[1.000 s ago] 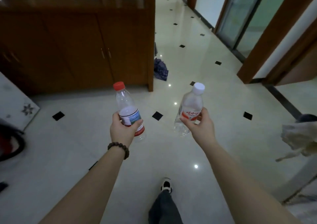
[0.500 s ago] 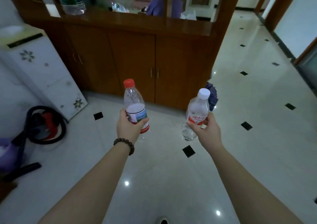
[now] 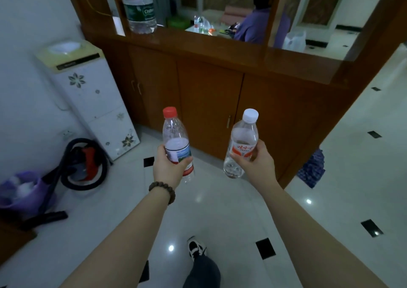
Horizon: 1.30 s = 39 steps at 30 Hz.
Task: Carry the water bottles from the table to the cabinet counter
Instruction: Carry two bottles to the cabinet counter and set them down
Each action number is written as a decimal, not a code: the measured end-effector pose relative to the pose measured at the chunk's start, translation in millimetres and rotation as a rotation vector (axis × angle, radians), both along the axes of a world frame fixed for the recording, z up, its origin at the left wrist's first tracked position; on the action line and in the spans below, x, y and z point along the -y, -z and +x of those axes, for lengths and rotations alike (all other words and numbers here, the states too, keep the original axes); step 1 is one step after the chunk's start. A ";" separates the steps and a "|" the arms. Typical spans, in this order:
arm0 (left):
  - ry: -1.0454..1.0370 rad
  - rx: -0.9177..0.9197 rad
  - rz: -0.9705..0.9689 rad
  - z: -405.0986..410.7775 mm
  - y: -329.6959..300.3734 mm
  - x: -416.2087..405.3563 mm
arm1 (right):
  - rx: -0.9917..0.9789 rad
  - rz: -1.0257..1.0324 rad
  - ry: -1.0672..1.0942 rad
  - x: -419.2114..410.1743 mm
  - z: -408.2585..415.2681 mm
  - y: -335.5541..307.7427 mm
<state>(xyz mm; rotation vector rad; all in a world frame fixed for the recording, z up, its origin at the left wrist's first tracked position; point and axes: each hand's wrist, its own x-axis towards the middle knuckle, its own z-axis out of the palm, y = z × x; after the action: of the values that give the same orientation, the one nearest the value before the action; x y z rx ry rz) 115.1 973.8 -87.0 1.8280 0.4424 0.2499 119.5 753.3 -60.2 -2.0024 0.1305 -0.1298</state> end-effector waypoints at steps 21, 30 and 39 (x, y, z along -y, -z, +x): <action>-0.206 0.250 0.067 404.1 -80.3 -109.0 | 0.182 0.050 -0.267 -117.1 444.4 -103.5; -0.254 0.377 0.171 591.5 -111.1 -165.3 | 0.253 0.101 -0.379 -181.2 654.8 -109.8; -0.341 0.356 0.207 744.4 -141.0 -207.6 | 0.232 0.080 -0.478 -244.8 820.9 -121.0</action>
<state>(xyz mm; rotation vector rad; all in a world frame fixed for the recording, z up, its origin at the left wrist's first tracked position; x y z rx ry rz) 859.5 1181.4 54.0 1.8498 0.4874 0.8674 940.4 998.1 60.7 -1.8701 -0.4816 -0.0471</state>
